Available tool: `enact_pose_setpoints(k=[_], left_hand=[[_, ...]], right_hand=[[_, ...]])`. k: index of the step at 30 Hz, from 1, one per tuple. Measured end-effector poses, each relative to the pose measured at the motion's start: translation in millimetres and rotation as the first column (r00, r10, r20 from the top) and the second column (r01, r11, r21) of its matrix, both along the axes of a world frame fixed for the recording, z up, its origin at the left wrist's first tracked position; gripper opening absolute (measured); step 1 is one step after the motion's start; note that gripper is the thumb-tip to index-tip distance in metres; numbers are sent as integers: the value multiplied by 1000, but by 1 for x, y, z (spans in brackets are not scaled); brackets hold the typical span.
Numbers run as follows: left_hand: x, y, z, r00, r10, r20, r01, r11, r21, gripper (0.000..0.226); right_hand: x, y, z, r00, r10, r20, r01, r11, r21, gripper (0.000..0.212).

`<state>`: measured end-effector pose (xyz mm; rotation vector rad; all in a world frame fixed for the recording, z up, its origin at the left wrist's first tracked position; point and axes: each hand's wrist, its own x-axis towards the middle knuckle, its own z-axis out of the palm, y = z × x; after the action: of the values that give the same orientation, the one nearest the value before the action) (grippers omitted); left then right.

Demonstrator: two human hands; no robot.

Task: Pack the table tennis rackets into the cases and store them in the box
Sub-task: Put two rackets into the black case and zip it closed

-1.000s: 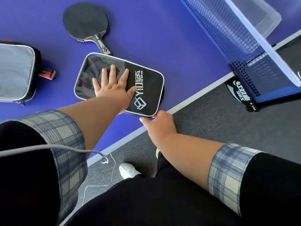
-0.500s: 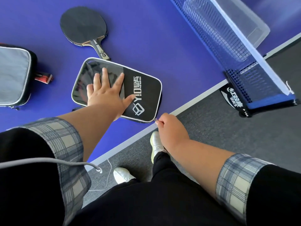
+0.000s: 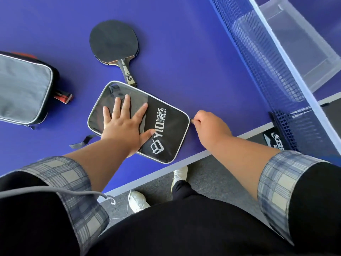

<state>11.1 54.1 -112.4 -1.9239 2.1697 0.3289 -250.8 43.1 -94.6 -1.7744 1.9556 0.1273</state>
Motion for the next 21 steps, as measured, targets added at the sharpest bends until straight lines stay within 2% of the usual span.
enact_pose_setpoints(k=[6, 8, 12, 17, 19, 21], left_hand=[[-1, -3, 4, 1000, -2, 29, 0, 999, 48, 84], [0, -4, 5, 999, -6, 36, 3, 997, 81, 83], [6, -6, 6, 995, -71, 65, 62, 990, 126, 82], [34, -3, 12, 981, -194, 20, 186, 961, 205, 74], [40, -1, 15, 988, -122, -94, 134, 982, 130, 68], [33, -2, 15, 957, 190, -221, -183, 982, 49, 63]], right_hand=[[2, -42, 4, 985, 172, 24, -173, 984, 33, 27], [6, -57, 6, 957, 288, 29, -289, 956, 41, 27], [23, -89, 13, 787, 617, -15, -614, 784, 90, 17], [49, -88, 21, 625, 766, 150, -777, 593, 210, 22], [57, -70, 21, 584, 791, 184, -809, 547, 215, 23], [63, -52, 16, 565, 794, 222, -824, 532, 195, 23]])
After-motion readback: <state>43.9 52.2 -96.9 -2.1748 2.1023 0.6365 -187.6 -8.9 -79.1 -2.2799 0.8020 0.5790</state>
